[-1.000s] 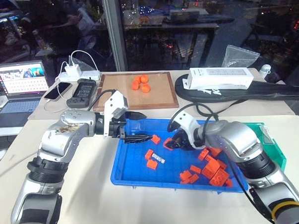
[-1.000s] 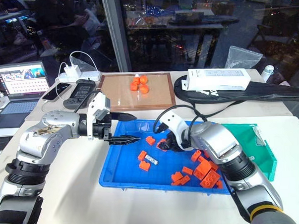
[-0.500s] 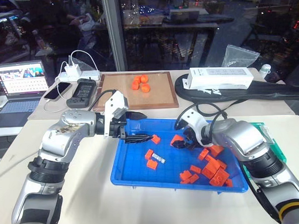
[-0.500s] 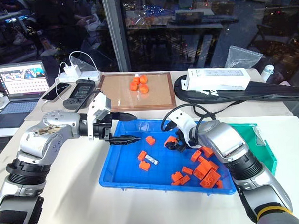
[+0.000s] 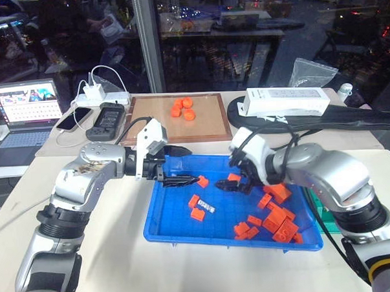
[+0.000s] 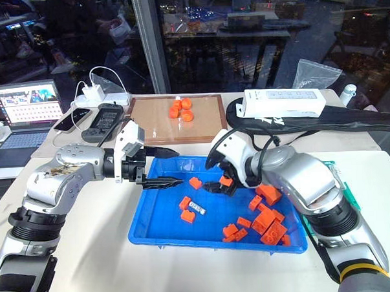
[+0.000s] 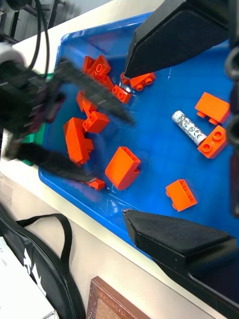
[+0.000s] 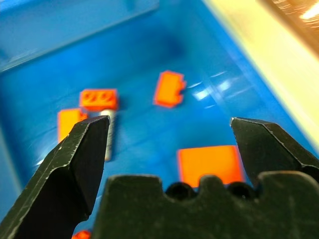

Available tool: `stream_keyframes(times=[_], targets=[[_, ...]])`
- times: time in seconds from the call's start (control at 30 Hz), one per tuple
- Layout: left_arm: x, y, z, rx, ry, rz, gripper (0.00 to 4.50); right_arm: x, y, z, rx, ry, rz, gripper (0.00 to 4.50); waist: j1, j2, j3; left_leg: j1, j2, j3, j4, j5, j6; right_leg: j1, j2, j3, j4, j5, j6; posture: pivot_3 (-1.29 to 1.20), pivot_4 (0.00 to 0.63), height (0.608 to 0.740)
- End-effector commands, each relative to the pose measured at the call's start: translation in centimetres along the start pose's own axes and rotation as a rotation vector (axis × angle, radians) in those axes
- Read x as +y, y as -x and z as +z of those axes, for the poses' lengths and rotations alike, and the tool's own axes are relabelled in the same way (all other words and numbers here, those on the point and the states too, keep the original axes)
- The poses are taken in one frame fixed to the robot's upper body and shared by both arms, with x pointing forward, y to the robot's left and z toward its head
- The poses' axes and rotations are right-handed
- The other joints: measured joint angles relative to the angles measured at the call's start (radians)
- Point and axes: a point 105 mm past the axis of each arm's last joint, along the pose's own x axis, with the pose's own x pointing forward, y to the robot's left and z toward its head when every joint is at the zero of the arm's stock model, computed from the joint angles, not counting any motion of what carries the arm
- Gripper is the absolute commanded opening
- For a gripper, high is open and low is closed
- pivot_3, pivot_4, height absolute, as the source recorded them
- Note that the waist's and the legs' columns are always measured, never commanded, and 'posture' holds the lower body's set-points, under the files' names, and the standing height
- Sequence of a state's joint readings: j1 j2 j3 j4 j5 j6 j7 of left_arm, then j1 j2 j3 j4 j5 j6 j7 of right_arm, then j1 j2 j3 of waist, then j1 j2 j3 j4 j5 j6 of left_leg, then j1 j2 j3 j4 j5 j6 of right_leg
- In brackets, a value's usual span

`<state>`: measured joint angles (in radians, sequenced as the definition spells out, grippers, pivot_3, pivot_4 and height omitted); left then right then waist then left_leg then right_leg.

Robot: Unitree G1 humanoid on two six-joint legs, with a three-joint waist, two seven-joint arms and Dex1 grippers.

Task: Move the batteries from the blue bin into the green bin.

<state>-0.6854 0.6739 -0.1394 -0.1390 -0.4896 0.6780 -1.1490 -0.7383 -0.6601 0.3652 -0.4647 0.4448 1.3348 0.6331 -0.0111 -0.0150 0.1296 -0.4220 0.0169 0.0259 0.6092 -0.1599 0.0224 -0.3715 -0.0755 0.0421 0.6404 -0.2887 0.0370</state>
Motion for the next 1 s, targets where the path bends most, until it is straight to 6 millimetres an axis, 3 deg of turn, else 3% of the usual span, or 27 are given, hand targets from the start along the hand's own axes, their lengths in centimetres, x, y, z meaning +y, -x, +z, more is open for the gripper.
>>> stream_keyframes(times=[0.03,0.43,0.53,0.87,1.0], targets=[[0.1,0.2,0.9,-0.012,-0.047,0.006,4.5,1.1,-0.8,-0.4,0.016,0.061,0.038,4.47,-0.001,0.0,0.0,0.0,0.0,0.0,0.0,0.0,0.0,0.0,0.0,0.0,0.0,0.0,0.0,0.0,0.15,0.699],[0.0,0.7,1.0,-0.005,-0.045,0.01,4.5,2.2,-4.3,-1.7,0.057,0.054,0.09,4.47,-0.002,0.0,0.0,0.0,0.0,0.0,0.0,0.0,0.0,0.0,0.001,0.0,0.0,0.0,0.0,0.0,0.15,0.699],[-0.3,1.2,0.9,0.005,-0.042,-0.011,4.5,2.2,-4.7,-1.9,0.061,0.05,0.093,3.79,-0.002,0.0,0.0,0.0,0.0,0.0,0.0,0.0,0.0,0.0,0.001,0.0,0.0,0.0,0.0,0.0,0.15,0.699],[-1.4,3.3,0.2,0.064,-0.065,-0.097,4.5,1.6,-4.5,-2.2,0.052,0.045,0.076,0.42,-0.001,0.0,0.0,0.0,0.0,0.0,0.0,0.0,0.0,-0.001,0.001,0.0,0.001,0.0,0.0,0.0,0.15,0.699],[-1.4,4.0,0.0,0.077,-0.075,-0.107,4.5,1.0,-3.1,-1.6,0.021,0.032,0.056,0.25,0.001,0.0,0.0,0.0,0.0,0.0,0.0,0.0,0.0,0.0,0.0,0.0,0.0,0.0,0.0,0.0,0.15,0.699]])
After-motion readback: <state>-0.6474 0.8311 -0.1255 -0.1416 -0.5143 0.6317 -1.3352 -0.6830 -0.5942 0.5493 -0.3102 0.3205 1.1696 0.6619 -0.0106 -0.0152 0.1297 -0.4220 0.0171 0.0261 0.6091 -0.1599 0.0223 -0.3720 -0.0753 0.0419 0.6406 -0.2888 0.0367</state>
